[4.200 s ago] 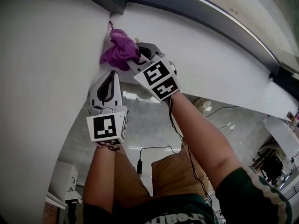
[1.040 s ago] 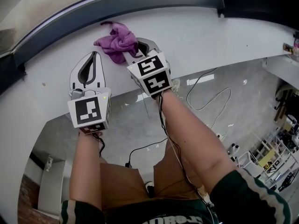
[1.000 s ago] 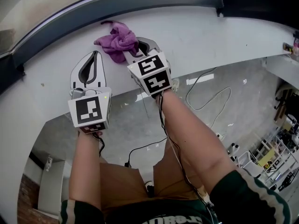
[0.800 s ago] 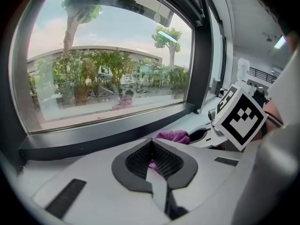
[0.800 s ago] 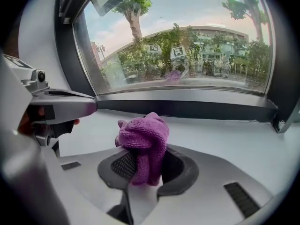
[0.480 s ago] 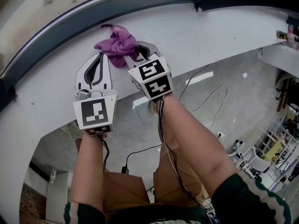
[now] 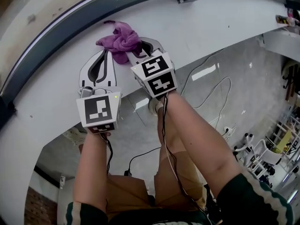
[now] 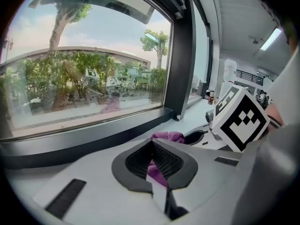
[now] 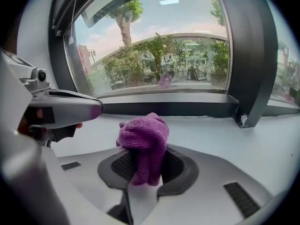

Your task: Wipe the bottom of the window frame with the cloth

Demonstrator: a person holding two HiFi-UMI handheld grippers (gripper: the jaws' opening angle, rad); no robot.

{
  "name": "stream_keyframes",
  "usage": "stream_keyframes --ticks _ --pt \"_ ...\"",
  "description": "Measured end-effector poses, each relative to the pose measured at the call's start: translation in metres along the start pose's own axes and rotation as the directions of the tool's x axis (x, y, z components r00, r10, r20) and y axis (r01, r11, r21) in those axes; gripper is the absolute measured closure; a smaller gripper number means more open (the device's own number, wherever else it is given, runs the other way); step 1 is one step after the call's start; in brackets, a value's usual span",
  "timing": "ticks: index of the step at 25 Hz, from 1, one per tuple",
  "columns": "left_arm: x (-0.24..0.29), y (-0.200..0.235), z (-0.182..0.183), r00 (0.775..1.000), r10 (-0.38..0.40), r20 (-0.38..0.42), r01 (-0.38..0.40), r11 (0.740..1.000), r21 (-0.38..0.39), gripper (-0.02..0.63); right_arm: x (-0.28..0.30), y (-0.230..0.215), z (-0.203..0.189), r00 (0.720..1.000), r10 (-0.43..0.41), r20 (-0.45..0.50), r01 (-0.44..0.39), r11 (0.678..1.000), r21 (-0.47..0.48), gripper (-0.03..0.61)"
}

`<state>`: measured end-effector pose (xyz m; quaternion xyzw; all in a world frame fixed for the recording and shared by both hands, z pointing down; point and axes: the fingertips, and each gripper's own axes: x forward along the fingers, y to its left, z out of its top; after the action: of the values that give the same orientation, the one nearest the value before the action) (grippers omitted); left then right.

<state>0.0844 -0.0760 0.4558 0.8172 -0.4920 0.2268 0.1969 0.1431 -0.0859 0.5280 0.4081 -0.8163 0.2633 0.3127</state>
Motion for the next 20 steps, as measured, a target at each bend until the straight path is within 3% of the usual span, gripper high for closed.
stream_keyframes --ticks 8,20 --pt "0.038 -0.057 0.022 0.997 -0.075 0.008 0.075 0.997 0.000 0.604 -0.024 -0.064 -0.005 0.998 -0.058 0.020 0.058 0.998 -0.015 0.465" --pt "0.087 -0.113 0.042 0.987 -0.157 0.024 0.154 0.985 0.083 0.604 -0.053 -0.137 -0.018 0.988 -0.156 0.002 0.156 0.986 -0.059 0.465"
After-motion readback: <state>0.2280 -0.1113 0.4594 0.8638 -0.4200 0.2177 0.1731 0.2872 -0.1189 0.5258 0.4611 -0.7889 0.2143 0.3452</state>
